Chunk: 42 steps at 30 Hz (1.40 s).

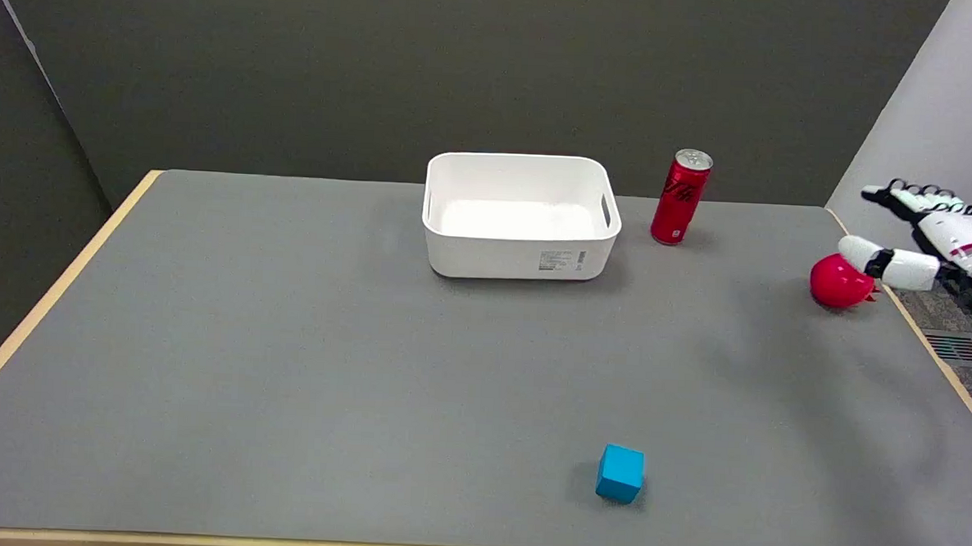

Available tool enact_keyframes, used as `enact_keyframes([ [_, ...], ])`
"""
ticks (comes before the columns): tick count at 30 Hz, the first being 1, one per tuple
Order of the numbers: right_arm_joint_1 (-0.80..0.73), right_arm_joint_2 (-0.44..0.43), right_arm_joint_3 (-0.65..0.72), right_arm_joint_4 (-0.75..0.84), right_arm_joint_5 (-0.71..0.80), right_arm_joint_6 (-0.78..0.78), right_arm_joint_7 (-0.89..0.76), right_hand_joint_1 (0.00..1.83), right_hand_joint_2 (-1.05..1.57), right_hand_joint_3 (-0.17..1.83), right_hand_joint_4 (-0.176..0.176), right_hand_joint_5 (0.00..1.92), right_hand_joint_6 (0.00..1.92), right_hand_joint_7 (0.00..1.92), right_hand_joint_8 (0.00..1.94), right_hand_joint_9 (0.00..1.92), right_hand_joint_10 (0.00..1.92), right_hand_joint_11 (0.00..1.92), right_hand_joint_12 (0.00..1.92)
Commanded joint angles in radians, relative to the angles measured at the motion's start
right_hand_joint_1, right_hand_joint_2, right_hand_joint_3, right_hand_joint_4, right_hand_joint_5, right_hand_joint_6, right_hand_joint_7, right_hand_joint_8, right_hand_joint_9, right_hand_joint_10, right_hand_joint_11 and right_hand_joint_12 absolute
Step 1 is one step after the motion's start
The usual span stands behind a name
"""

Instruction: Pick up the pomegranate.

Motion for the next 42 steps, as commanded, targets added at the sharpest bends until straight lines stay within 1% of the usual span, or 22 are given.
enact_keyframes([
  [1,0.005,0.002,-0.086,0.065,-0.141,-0.288,0.026,0.03,0.46,0.92,0.051,0.12,0.37,0.2,0.31,0.06,0.62,0.0,1.09],
  [9,0.031,-0.009,-0.071,0.059,-0.141,-0.356,0.015,0.02,0.46,0.93,0.051,0.08,0.36,0.16,0.29,0.04,0.58,0.0,1.07],
  [13,0.104,-0.022,-0.084,0.018,-0.141,-0.347,-0.002,0.03,0.46,0.94,0.055,0.08,0.36,0.15,0.28,0.04,0.56,0.0,1.06],
  [20,0.269,-0.03,-0.228,-0.066,-0.166,-0.327,-0.002,0.03,0.47,0.94,0.062,0.08,0.36,0.15,0.28,0.04,0.55,0.0,1.05],
  [23,0.303,-0.037,-0.267,-0.086,-0.173,-0.327,-0.002,0.03,0.47,0.94,0.063,0.08,0.36,0.15,0.28,0.04,0.55,0.0,1.05],
  [30,0.267,-0.043,-0.244,-0.08,-0.165,-0.327,0.005,0.04,0.47,0.94,0.067,0.09,0.37,0.15,0.28,0.04,0.56,0.0,1.06],
  [37,0.213,-0.048,-0.167,-0.072,-0.165,-0.301,0.005,0.1,0.48,0.94,0.068,0.1,0.38,0.16,0.29,0.05,0.56,0.0,1.07],
  [42,0.19,-0.051,-0.146,-0.059,-0.164,-0.293,-0.002,0.12,0.5,0.93,0.069,0.11,0.38,0.17,0.29,0.06,0.57,0.0,1.08],
])
